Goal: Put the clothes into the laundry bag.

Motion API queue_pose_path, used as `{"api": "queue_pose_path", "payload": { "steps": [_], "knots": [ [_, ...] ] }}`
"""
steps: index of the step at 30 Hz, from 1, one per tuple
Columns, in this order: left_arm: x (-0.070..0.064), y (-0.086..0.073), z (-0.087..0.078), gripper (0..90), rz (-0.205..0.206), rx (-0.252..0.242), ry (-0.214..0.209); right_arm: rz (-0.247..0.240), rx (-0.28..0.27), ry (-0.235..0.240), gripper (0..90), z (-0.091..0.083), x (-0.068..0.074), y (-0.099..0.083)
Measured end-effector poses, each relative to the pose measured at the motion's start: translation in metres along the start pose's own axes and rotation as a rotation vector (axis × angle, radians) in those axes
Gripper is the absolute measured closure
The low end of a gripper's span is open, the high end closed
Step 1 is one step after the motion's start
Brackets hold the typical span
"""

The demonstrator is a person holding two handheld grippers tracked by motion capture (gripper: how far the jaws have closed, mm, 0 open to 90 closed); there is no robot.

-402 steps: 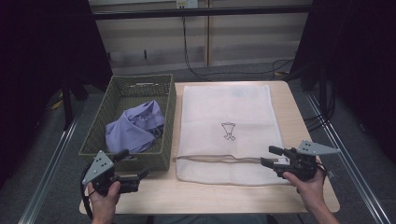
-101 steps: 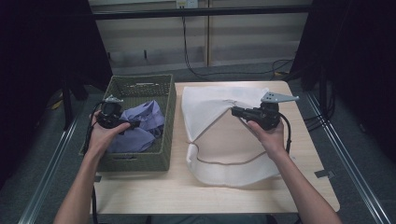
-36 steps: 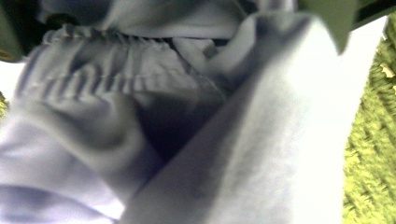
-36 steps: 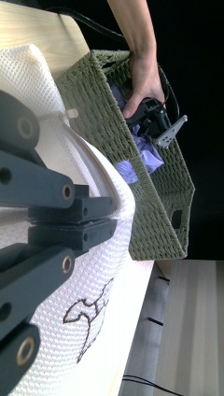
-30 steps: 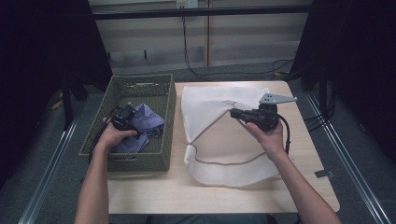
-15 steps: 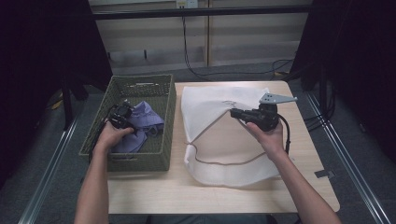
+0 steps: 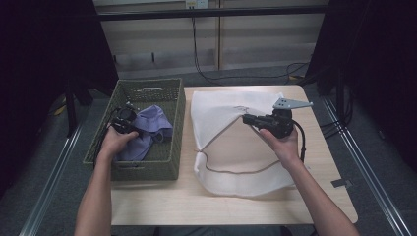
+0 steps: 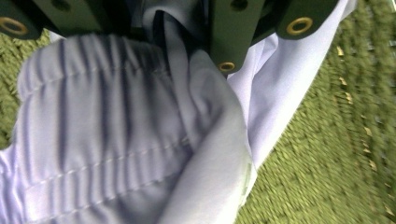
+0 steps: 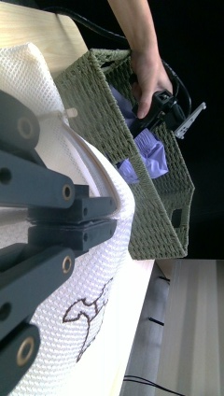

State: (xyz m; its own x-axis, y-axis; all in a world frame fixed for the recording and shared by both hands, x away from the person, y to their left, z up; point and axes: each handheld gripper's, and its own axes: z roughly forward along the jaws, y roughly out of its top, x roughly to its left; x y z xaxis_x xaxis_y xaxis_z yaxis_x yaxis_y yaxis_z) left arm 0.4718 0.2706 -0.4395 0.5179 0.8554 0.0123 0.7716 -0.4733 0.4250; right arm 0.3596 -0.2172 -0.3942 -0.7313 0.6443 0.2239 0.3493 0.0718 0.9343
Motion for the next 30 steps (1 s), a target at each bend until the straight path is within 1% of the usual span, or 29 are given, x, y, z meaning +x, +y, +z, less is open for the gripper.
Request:
{"api": "queue_pose_path", "payload": {
  "steps": [2,3,5,6,7,8,9,10,11,12,13,14,15,16,17,19,20,22,23,25,26,28,29,30],
  "knots": [
    [-0.001,-0.001,-0.002,75.3,-0.031,-0.032,0.006,-0.001,-0.001,-0.001,89.1,0.000,0.000,0.000],
    [0.001,-0.001,-0.004,75.3,-0.011,-0.022,-0.005,0.000,-0.001,-0.002,89.1,0.000,0.000,0.000],
    [0.000,-0.002,-0.007,75.3,-0.020,-0.052,-0.002,-0.002,-0.002,-0.001,89.1,0.000,0.000,0.000],
    [0.002,-0.002,-0.009,75.4,-0.015,-0.055,-0.013,0.000,0.000,-0.001,89.1,0.000,0.000,0.000],
    [0.001,-0.002,-0.011,75.4,-0.022,-0.071,-0.015,0.000,0.000,-0.001,89.1,0.000,0.000,0.000],
    [0.002,-0.002,-0.013,75.4,-0.019,-0.084,-0.018,0.000,0.000,-0.001,89.1,0.000,0.000,0.000],
    [0.002,-0.002,-0.016,75.4,-0.017,-0.084,-0.026,0.001,0.000,-0.001,89.1,0.000,0.000,0.000],
    [0.002,-0.002,-0.017,75.4,-0.022,-0.106,-0.020,-0.001,-0.002,0.001,89.1,0.000,0.000,0.000],
    [0.002,-0.003,-0.019,75.4,-0.034,-0.121,-0.026,-0.001,-0.002,0.001,89.1,0.000,0.000,0.000],
    [0.003,-0.003,-0.021,75.4,-0.024,-0.123,-0.032,0.001,0.000,-0.001,89.1,0.000,0.001,0.000],
    [0.002,-0.004,-0.022,75.4,-0.040,-0.144,-0.034,0.001,0.001,-0.003,89.1,0.000,0.001,0.000],
    [0.004,-0.004,-0.023,75.4,-0.035,-0.146,-0.048,0.000,-0.001,0.000,89.1,0.000,0.001,0.000],
    [0.002,-0.005,-0.024,75.4,-0.054,-0.170,-0.054,-0.001,0.000,-0.002,89.1,0.000,0.001,0.000],
    [0.003,-0.006,-0.027,75.4,-0.067,-0.204,-0.060,0.002,-0.001,-0.001,89.1,0.000,0.001,0.000],
    [0.003,-0.006,-0.027,75.4,-0.067,-0.204,-0.060,0.002,-0.001,-0.001,89.1,0.000,0.001,0.000],
    [0.003,-0.007,-0.030,75.4,-0.066,-0.224,-0.060,0.001,0.000,-0.001,89.1,0.000,0.001,0.000],
    [0.003,-0.008,-0.032,75.4,-0.054,-0.221,-0.058,-0.001,-0.001,0.000,89.1,0.000,0.001,0.000],
    [0.000,-0.009,-0.033,75.4,-0.062,-0.251,-0.050,0.001,0.001,-0.001,89.1,0.000,0.001,0.000],
    [-0.001,-0.009,-0.034,75.4,-0.055,-0.258,-0.047,0.001,0.001,-0.001,89.1,0.000,0.001,0.000],
    [-0.001,-0.009,-0.037,75.4,-0.035,-0.261,-0.054,0.002,0.002,0.000,89.1,0.000,0.001,0.000],
    [-0.003,-0.009,-0.037,75.4,-0.048,-0.284,-0.053,0.001,0.001,0.000,89.1,0.000,0.001,0.000],
    [-0.003,-0.010,-0.040,75.4,-0.040,-0.302,-0.055,0.000,0.000,0.000,89.1,0.000,0.001,0.000],
    [-0.003,-0.010,-0.041,75.4,-0.051,-0.318,-0.060,-0.001,-0.001,0.001,89.1,0.000,0.001,0.000],
    [-0.003,-0.011,-0.044,75.3,-0.041,-0.315,-0.055,-0.001,-0.001,0.001,89.1,0.000,0.001,0.000]
  ]
}}
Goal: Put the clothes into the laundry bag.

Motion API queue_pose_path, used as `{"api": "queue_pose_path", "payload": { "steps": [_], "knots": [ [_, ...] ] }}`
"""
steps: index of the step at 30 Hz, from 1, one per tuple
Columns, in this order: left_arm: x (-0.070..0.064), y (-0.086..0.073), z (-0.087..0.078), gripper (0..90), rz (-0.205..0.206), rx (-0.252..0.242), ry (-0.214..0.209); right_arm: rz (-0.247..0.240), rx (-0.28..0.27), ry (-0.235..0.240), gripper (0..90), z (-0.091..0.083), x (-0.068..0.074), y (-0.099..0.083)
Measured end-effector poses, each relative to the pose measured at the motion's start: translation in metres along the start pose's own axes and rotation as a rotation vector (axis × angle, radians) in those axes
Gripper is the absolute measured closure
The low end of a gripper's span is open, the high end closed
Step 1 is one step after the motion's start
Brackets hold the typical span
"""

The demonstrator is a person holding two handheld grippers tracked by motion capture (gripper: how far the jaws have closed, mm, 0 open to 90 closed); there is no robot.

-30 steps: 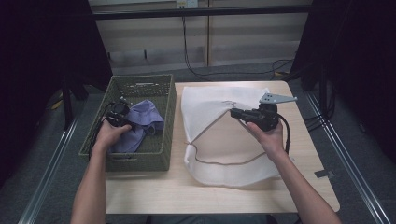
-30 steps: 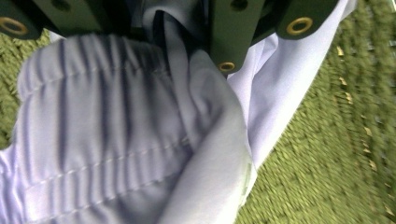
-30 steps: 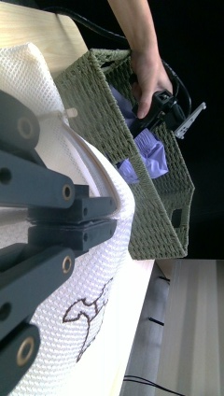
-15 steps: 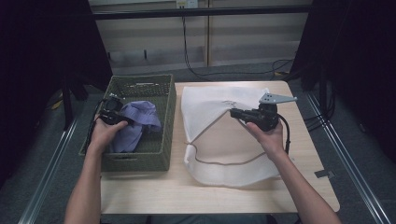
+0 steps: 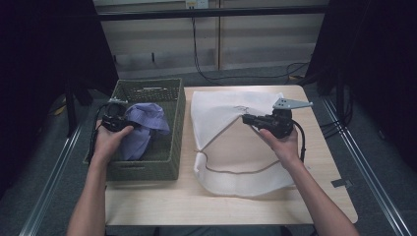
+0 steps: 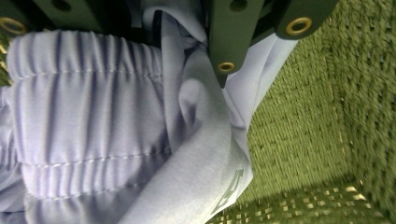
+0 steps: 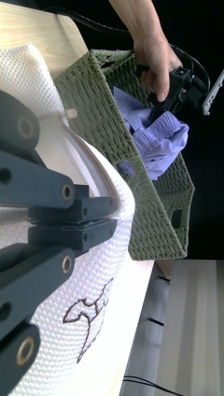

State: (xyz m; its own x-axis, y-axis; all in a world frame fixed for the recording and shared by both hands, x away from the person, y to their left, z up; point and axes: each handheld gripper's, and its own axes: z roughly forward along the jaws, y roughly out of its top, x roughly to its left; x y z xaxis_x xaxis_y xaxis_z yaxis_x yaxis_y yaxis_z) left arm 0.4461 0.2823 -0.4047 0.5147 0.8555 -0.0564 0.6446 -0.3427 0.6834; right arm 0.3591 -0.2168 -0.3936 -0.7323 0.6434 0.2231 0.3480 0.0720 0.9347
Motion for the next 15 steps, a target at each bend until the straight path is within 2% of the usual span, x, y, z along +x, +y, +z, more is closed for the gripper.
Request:
{"api": "queue_pose_path", "payload": {
  "steps": [2,3,5,6,7,11,12,14,15],
  "knots": [
    [-0.001,0.000,-0.002,75.4,-0.014,-0.025,-0.014,0.001,0.000,0.000,89.1,0.000,0.000,0.000],
    [0.000,0.000,-0.005,75.3,-0.006,-0.025,-0.010,0.001,0.000,0.001,89.1,0.000,0.000,0.000],
    [-0.001,0.000,-0.007,75.3,-0.031,-0.062,-0.023,0.005,0.002,0.000,89.1,0.001,-0.001,-0.001],
    [0.000,0.000,-0.010,75.3,-0.022,-0.062,-0.026,0.005,0.005,0.001,89.1,0.001,0.000,-0.001],
    [-0.001,0.000,-0.011,75.3,-0.038,-0.080,-0.030,0.003,0.005,0.002,89.1,0.001,0.000,-0.001],
    [0.000,-0.001,-0.017,75.2,-0.031,-0.107,-0.034,0.003,0.003,0.000,89.1,0.000,0.000,0.000],
    [-0.001,-0.001,-0.018,75.3,-0.044,-0.121,-0.040,0.004,0.002,-0.001,89.1,0.000,0.000,0.000],
    [-0.001,0.000,-0.021,75.3,-0.029,-0.128,-0.044,0.004,0.001,0.000,89.1,0.000,0.000,0.000],
    [-0.003,0.000,-0.022,75.3,-0.043,-0.143,-0.045,0.003,0.002,0.000,89.1,0.000,0.000,0.000]
  ]
}}
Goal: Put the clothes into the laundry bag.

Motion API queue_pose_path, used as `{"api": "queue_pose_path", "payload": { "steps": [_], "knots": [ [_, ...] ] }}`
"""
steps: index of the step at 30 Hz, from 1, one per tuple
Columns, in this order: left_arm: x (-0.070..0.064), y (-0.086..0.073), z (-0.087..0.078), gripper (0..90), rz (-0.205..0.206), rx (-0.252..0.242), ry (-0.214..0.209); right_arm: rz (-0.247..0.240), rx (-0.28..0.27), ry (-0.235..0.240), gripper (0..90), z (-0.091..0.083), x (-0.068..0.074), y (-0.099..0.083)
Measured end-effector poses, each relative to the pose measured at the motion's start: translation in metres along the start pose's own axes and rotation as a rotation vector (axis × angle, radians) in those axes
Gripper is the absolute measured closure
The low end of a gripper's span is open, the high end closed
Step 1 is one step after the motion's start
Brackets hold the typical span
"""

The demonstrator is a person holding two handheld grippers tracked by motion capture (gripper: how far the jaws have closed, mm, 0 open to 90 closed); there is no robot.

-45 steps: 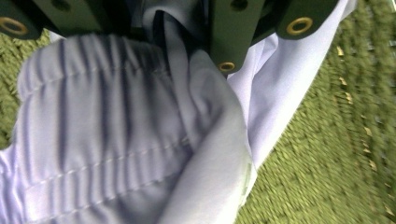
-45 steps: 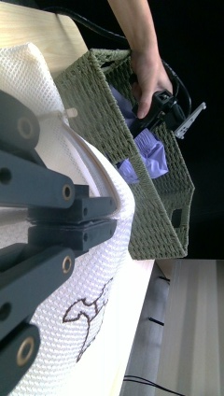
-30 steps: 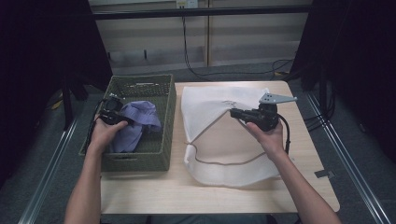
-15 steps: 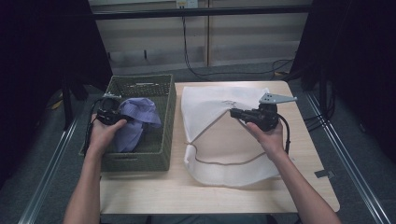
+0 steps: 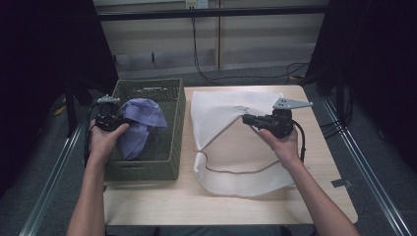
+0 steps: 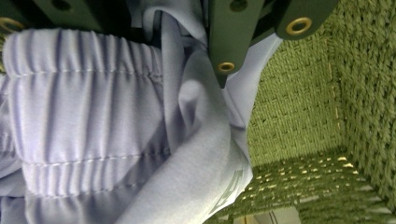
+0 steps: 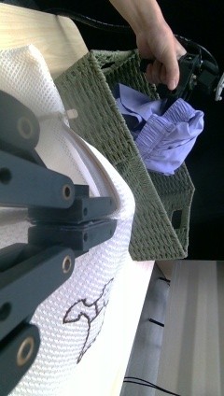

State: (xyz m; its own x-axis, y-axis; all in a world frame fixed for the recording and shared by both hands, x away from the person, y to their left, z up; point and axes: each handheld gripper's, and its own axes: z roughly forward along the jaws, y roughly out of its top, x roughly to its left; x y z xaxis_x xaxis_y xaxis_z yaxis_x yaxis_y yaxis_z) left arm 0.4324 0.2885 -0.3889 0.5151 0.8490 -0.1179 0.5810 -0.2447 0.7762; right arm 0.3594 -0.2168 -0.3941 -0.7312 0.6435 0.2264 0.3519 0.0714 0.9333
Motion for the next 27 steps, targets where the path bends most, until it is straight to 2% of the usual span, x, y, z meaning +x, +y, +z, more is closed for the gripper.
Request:
{"api": "queue_pose_path", "payload": {
  "steps": [3,4,8,13,17,27],
  "knots": [
    [-0.001,0.001,-0.004,75.3,0.012,-0.020,-0.004,-0.001,0.001,0.002,89.1,0.000,0.000,0.000],
    [-0.001,0.001,-0.004,75.3,0.002,-0.032,-0.008,-0.001,0.001,0.003,89.1,0.001,0.000,0.000],
    [-0.003,0.001,-0.009,75.2,0.022,-0.047,-0.014,-0.001,0.001,0.003,89.1,0.000,0.000,0.000],
    [-0.004,0.003,-0.013,75.2,-0.003,-0.082,-0.040,-0.002,0.003,0.005,89.1,0.001,0.001,0.000],
    [-0.004,0.003,-0.016,75.2,0.008,-0.089,-0.033,-0.002,0.003,0.005,89.1,0.001,0.001,0.000],
    [-0.004,0.004,-0.025,75.2,-0.006,-0.137,-0.041,-0.004,0.007,0.003,89.1,0.001,0.001,-0.001]
  ]
}}
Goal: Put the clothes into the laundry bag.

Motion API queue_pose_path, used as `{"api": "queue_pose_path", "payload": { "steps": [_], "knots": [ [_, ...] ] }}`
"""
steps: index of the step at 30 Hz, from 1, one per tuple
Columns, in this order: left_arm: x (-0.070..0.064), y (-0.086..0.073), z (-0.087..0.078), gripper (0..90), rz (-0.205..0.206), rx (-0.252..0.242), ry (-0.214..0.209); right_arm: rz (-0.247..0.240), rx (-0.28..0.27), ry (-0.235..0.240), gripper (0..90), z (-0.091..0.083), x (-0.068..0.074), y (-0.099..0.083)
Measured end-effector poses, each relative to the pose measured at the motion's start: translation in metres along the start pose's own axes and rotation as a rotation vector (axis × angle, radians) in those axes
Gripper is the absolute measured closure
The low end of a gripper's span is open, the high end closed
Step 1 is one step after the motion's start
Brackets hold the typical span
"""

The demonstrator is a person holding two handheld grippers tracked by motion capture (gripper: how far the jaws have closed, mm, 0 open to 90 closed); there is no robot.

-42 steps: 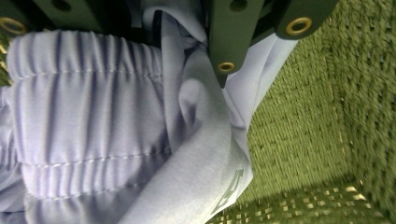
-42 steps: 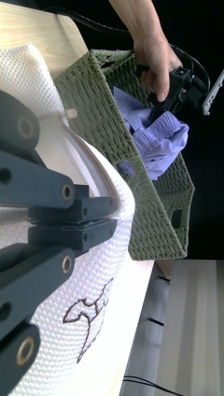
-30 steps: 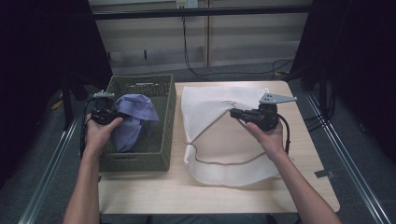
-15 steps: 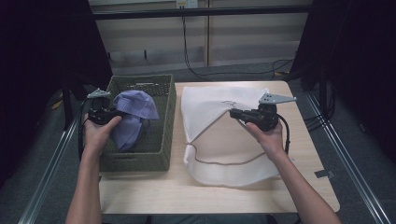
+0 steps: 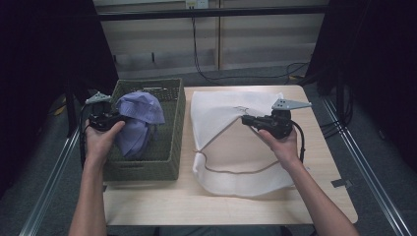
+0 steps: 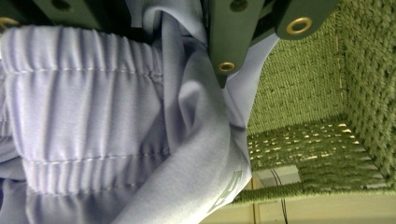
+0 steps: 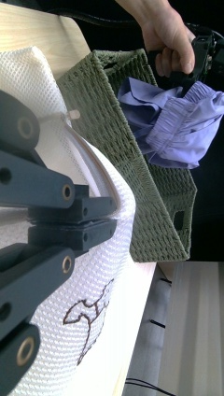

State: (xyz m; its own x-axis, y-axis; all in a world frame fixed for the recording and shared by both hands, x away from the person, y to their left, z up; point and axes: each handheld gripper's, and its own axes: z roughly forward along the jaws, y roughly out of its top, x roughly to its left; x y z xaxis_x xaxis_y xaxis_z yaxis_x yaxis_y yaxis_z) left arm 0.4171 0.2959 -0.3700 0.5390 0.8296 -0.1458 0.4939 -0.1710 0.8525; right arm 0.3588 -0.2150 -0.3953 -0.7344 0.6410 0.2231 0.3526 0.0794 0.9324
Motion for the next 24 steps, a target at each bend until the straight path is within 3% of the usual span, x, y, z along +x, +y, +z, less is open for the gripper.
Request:
{"api": "queue_pose_path", "payload": {
  "steps": [8,24],
  "knots": [
    [-0.001,0.002,-0.007,75.2,-0.006,-0.030,-0.012,0.000,0.000,0.000,89.1,0.000,0.000,0.000],
    [-0.016,0.015,-0.022,75.0,0.047,-0.097,-0.026,-0.005,-0.002,-0.002,89.1,-0.001,0.000,0.000]
  ]
}}
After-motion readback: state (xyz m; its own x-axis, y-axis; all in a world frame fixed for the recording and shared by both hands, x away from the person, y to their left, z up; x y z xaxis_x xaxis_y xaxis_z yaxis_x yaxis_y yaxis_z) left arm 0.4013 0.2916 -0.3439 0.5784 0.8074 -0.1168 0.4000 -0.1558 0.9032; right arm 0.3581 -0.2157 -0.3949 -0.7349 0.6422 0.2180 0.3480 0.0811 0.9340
